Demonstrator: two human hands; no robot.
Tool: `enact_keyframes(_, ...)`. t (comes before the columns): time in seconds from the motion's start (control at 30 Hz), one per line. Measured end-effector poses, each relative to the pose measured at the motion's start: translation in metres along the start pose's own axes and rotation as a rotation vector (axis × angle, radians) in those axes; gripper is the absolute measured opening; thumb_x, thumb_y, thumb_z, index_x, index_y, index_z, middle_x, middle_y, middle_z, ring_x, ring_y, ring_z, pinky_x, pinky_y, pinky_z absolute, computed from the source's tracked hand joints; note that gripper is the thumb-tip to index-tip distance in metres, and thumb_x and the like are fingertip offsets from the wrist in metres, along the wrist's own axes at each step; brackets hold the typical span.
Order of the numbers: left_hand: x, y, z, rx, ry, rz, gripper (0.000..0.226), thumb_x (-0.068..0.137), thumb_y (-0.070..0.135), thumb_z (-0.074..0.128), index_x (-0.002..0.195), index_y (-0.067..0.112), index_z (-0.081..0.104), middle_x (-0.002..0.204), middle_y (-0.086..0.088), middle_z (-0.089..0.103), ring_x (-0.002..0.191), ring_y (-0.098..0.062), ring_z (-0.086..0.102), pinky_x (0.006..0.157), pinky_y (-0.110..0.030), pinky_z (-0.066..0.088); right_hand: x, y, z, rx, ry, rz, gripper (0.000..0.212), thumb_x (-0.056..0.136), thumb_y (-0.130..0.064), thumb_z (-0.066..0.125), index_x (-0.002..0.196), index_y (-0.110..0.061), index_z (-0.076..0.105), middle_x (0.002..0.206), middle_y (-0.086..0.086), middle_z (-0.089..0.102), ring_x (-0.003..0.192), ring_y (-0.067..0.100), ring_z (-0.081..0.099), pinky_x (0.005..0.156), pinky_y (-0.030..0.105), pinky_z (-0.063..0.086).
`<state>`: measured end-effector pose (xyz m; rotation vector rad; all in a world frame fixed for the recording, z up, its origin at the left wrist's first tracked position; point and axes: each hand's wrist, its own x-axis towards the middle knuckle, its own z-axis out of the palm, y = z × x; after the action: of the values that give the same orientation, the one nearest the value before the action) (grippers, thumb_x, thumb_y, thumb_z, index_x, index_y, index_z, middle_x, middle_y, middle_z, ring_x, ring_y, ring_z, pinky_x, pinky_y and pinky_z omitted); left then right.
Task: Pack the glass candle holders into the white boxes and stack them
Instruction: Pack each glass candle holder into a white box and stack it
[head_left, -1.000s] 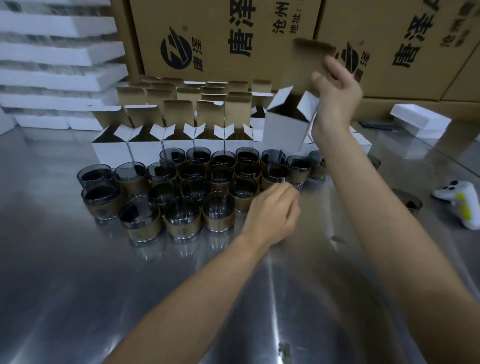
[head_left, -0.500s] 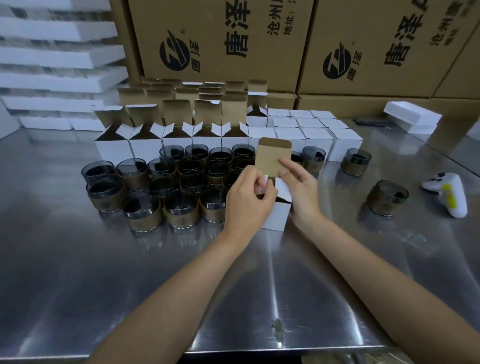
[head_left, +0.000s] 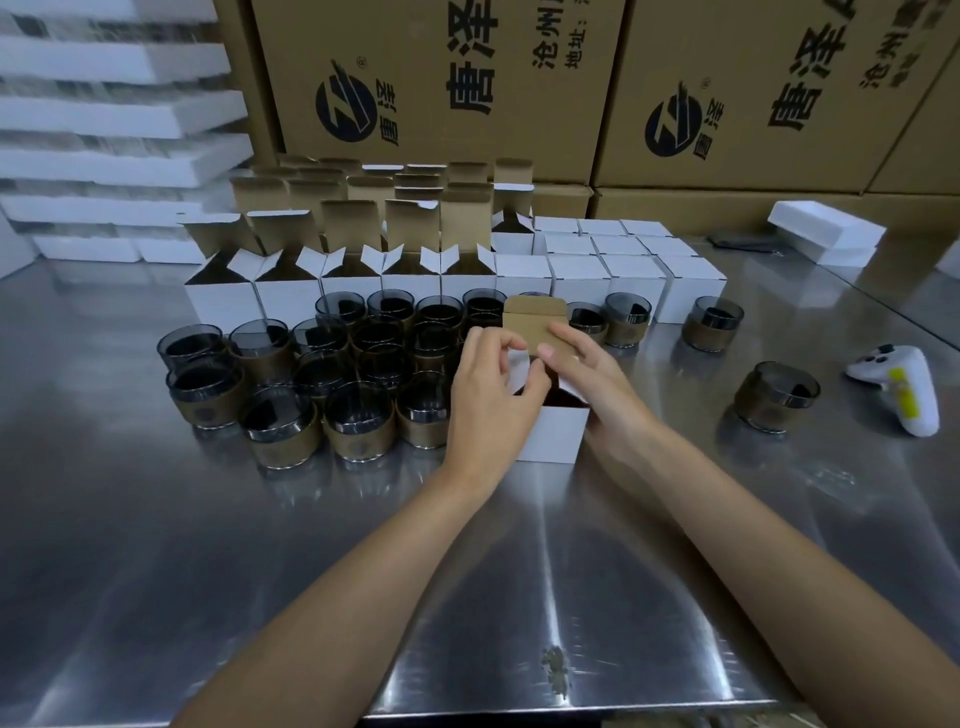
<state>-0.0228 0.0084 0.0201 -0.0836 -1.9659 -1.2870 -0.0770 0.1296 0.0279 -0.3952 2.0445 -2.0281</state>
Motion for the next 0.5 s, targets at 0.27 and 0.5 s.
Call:
enact_keyframes(0.27,0.002,-0.002,-0.006,0.033,-0.023,-0.062,0.037,0.091,-0.005,0.040,0.125,0.005,0.049,0.127,-0.003,0.044,0.098,-0.015,0.053,0.089,-0.026,0.046,0.005,0.002,-0.016,0.186,-0.030,-0.004,0.053,0.079,-0.020,0.057,0.131,-0.032,0.055,0.123,-0.004,0.067,0.117,0.017,0.060,0.103,0.037,0.045)
enact_keyframes(0.5,0.003,0.004,-0.014,0.382,-0.177,-0.077,0.037,0.099,0.005,0.039,0.133,0.003,0.052,0.131,-0.013,0.058,0.115,-0.030,0.058,0.098,-0.040,0.046,0.011,0.009,-0.034,0.384,-0.052,-0.031,0.047,0.090,-0.009,0.031,0.124,-0.017,0.062,0.129,0.007,0.063,0.113,0.027,0.058,0.090,0.038,0.048)
